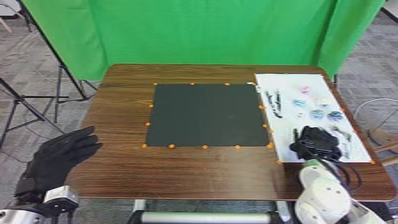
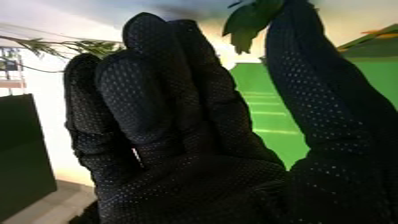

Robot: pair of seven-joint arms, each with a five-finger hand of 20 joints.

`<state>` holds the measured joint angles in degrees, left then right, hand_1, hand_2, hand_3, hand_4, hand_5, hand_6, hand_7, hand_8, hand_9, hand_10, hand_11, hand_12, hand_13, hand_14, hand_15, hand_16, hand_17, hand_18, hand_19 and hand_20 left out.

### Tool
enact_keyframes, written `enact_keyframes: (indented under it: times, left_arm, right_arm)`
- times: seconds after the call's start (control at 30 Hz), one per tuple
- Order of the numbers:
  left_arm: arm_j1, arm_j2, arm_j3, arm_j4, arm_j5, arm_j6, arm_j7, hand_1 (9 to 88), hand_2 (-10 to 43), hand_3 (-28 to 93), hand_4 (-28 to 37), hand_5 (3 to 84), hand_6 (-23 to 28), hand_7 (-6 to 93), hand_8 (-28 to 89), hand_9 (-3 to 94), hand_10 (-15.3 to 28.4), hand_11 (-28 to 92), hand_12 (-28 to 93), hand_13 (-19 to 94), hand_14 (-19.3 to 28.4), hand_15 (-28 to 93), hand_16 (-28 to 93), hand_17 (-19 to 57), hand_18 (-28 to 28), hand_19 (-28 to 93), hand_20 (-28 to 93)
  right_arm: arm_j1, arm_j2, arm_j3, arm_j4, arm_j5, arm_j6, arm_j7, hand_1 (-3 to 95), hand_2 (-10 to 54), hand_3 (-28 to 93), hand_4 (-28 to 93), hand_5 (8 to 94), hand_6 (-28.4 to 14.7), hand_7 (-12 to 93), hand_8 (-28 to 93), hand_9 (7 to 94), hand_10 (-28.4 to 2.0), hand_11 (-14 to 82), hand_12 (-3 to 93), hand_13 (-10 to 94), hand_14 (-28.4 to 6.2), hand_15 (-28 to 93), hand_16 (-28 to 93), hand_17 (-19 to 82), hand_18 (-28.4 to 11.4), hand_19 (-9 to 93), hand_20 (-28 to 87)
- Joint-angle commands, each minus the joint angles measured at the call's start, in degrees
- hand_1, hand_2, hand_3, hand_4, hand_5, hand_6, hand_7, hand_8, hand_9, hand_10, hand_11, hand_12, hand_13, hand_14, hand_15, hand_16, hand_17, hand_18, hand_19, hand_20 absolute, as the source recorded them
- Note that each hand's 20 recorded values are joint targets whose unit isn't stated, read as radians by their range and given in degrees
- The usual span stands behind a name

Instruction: Arrange flowers

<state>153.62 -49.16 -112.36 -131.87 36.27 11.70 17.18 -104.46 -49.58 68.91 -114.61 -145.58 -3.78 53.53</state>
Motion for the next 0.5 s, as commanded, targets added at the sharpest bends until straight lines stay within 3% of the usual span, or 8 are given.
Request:
enact_keyframes:
  times: [0.03,0.13,0.2,0.3,0.33,0.47,0.5]
  left_arm:
    - [0.76,0.82,-0.42,-0.08,-0.64,-0.32,-0.10,26.2,5.0,82,-15.5,44.5,13.6,13.0,-8,38.2,21.7,35,9,27,28.4,55,-11,-9.4,21.8,58,16]
    - [0.67,0.21,-0.64,-0.09,-0.28,-0.71,-0.62,26.3,5.0,82,-15.5,44.5,13.6,13.0,-8,38.3,21.7,35,9,27,28.4,55,-11,-9.4,21.8,58,16]
    - [1.03,0.50,-0.80,-0.11,-0.57,-0.51,-0.29,26.3,5.0,82,-15.5,44.6,13.6,12.9,-8,38.3,21.7,35,9,27,28.4,56,-11,-9.4,21.8,58,16]
    - [1.18,-0.12,-1.11,-0.20,-0.16,-0.93,-0.68,26.2,5.2,82,-15.6,44.6,13.5,13.0,-8,38.3,21.7,35,9,27,28.4,56,-11,-9.4,21.8,58,16]
    - [1.52,0.51,-1.05,-0.21,-0.64,-0.37,0.01,26.2,5.3,82,-15.6,44.6,13.5,13.0,-8,38.3,21.7,35,9,27,28.4,56,-11,-9.4,21.8,58,16]
    - [1.01,-0.11,-1.25,-0.06,-0.12,-1.08,-0.66,26.1,5.3,82,-15.6,44.6,13.6,13.0,-8,38.3,21.6,35,9,27,28.4,56,-11,-9.4,21.8,57,16]
    - [1.10,0.09,-1.15,-0.14,-0.26,-0.72,-0.54,26.1,5.3,82,-15.6,44.6,13.6,13.0,-8,38.3,21.6,35,9,27,28.4,55,-11,-9.4,21.8,57,16]
  right_arm:
    - [-3.70,-2.26,-4.06,5.29,2.07,-4.39,0.98,38.6,-9.5,75,-28,71.8,-8.6,29,-9,69.0,-20.5,45.9,24.1,62,-17.8,78,22,36,-28.2,93,13]
    - [-3.96,-2.78,-3.94,6.21,2.48,-4.79,1.24,40.1,-9.5,75,-28,72.8,-7.8,30,-9,70.6,-19.8,46.8,24.5,64,-17.3,78,22,37,-28.2,93,15]
    - [-4.16,-3.36,-3.44,6.42,4.26,-5.04,1.66,41.6,-9.5,74,-28,73.4,-7.4,30,0,71.8,-19.3,46.5,24.8,64,-17.1,77,23,37,-28.2,93,16]
    - [-4.59,-3.60,-3.26,6.88,4.08,-5.61,1.45,47.2,-9.5,70,-28,74.7,-6.8,30,11,73.6,-18.1,46.1,26.5,66,-16.3,77,24,37,-28.2,93,17]
    - [-4.40,-3.63,-3.35,7.12,4.73,-5.62,1.66,48.9,-9.5,69,-28,75.1,-6.7,30,12,74.3,-17.6,45.0,28.3,67,-15.9,77,25,37,-28.2,93,18]
    - [-4.25,-4.62,-2.68,7.62,7.05,-6.66,1.92,53.7,-9.5,67,-28,78.1,-4.8,31,12,79.0,-14.5,39.7,34.4,69,-14.3,76,25,37,-28.3,93,19]
    - [-4.36,-4.62,-2.64,7.56,7.83,-6.27,2.14,54.1,-9.5,67,-28,78.8,-4.4,31,12,79.8,-14.1,39.1,35.0,70,-14.0,76,25,37,-28.3,93,19]
